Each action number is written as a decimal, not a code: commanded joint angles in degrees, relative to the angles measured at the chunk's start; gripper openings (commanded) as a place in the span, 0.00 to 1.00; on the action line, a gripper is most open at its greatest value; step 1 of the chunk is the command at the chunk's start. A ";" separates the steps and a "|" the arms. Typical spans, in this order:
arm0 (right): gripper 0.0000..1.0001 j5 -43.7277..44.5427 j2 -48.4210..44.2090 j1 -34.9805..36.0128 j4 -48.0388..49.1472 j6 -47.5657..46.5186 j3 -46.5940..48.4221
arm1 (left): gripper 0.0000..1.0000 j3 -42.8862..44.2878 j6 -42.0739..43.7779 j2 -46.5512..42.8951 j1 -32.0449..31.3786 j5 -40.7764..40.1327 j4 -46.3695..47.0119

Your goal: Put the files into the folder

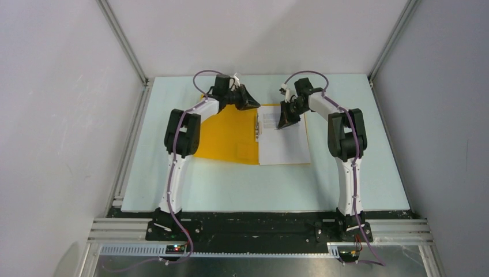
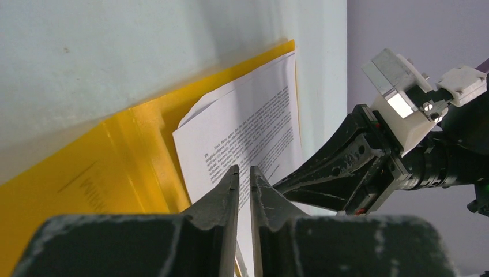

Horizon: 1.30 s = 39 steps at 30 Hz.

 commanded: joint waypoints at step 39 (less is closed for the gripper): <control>0.00 2.53 1.81 0.88 2.37 4.29 -1.27 | 0.13 -5.67 -6.32 -2.44 -3.70 9.01 8.40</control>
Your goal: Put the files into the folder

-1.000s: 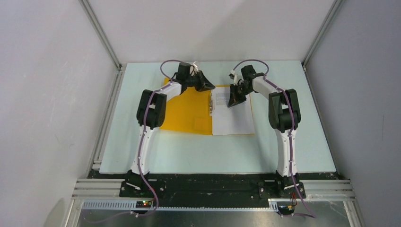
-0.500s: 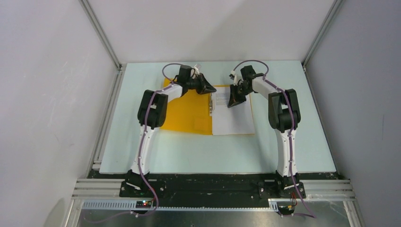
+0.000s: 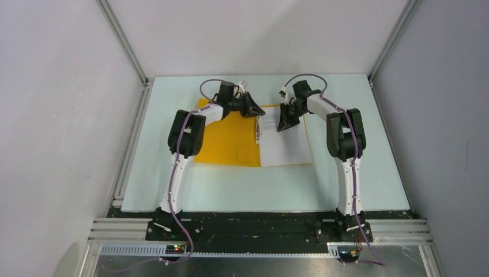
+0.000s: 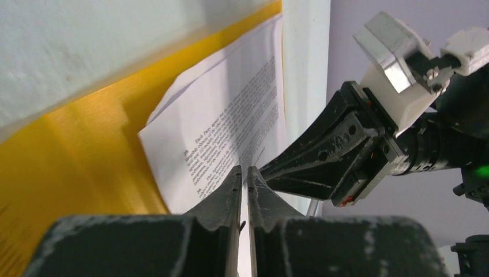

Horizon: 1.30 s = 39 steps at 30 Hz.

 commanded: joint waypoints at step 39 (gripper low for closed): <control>0.33 -2.93 -11.08 -0.11 1.95 5.61 1.16 | 0.61 -23.65 11.33 -37.61 -3.72 -31.84 -19.65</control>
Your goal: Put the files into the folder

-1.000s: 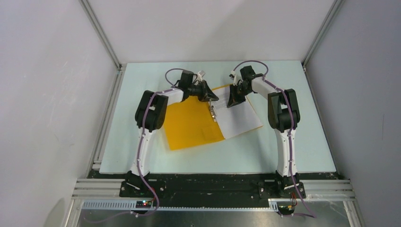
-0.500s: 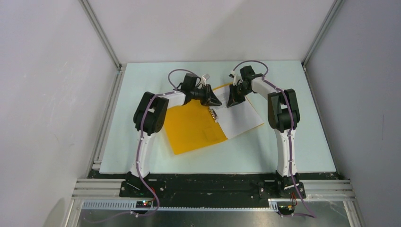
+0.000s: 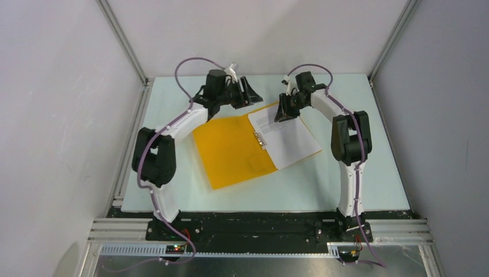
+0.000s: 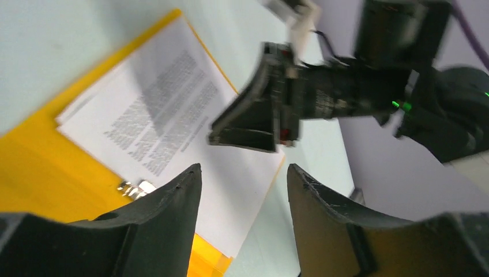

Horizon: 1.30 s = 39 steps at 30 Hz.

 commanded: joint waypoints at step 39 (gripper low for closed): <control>0.32 -10.59 -1.06 6.86 -0.80 15.09 -4.30 | 0.24 4.99 -9.23 17.29 -2.69 -13.83 -17.51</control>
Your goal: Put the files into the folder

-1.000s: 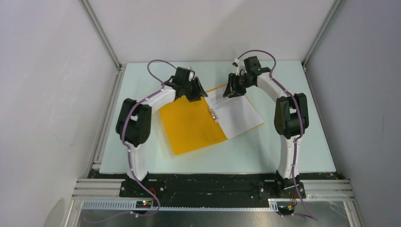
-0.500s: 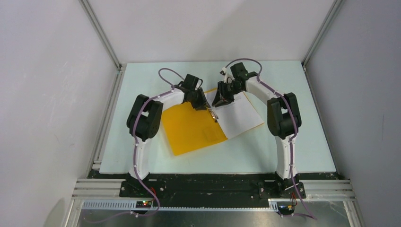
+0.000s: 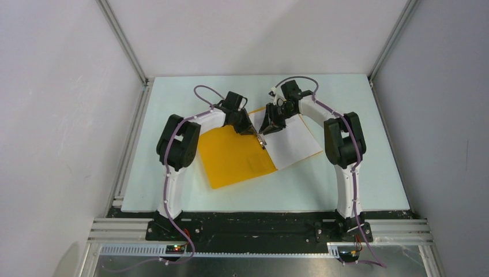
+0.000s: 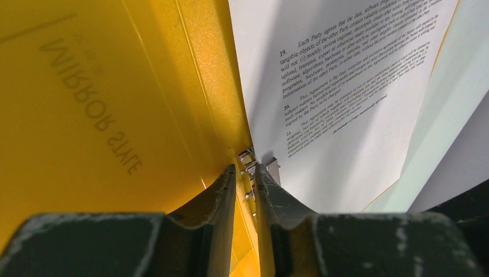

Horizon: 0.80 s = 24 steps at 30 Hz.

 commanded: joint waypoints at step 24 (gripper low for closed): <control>0.18 -5.45 1.68 0.06 1.92 3.92 -2.72 | 0.19 1.09 -0.42 1.31 -0.04 -0.93 -0.03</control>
